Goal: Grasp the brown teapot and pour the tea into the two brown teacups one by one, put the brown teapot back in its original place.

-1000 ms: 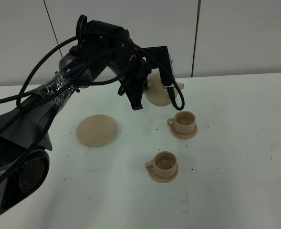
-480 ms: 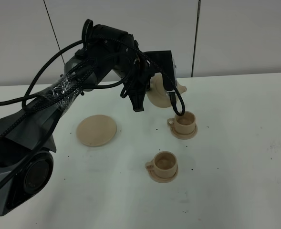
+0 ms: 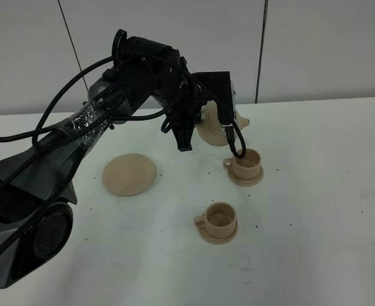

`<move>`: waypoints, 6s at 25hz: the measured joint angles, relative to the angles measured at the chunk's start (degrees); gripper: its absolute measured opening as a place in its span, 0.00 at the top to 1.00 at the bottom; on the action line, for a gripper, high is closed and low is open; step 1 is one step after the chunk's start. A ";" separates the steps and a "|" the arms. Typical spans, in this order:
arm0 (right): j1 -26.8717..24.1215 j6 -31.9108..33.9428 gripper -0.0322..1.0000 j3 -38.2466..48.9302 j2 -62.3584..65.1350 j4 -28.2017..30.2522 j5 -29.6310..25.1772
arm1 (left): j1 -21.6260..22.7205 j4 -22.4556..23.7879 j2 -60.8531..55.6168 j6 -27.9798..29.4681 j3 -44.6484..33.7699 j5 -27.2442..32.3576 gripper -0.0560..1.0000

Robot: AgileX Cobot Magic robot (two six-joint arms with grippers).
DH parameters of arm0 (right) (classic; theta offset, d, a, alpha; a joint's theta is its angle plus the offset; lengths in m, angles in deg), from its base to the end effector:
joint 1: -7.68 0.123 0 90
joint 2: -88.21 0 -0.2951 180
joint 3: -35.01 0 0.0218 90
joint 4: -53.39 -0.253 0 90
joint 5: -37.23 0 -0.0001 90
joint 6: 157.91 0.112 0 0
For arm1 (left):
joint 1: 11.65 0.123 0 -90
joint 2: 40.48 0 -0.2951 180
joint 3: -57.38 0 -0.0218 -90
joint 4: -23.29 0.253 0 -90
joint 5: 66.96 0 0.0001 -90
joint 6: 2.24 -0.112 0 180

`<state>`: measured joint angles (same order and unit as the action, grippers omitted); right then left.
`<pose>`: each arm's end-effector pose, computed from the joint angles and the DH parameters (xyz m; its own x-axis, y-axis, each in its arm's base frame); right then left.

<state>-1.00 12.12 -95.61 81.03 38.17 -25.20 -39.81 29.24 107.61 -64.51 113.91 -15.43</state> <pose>0.0062 0.0254 0.2660 -0.4630 0.0227 -0.8861 -0.0787 0.9947 0.0667 0.5079 -0.2615 0.2047 0.1039 0.9770 -0.1862 0.8165 0.0231 0.5768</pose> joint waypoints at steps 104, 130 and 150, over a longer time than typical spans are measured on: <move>0.00 0.00 0.65 0.00 0.00 0.00 0.00 | 0.00 2.26 -2.72 -10.35 0.00 6.41 0.79; 0.00 0.00 0.65 0.00 0.00 0.00 0.05 | -0.85 3.35 -2.72 -14.27 0.00 6.11 0.79; 0.00 0.00 0.65 0.00 0.00 0.00 0.05 | -3.43 9.79 -2.72 -13.13 0.00 6.42 0.79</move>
<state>-1.00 12.12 -95.61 81.03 38.17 -25.15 -43.24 39.03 104.90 -77.65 113.91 -9.01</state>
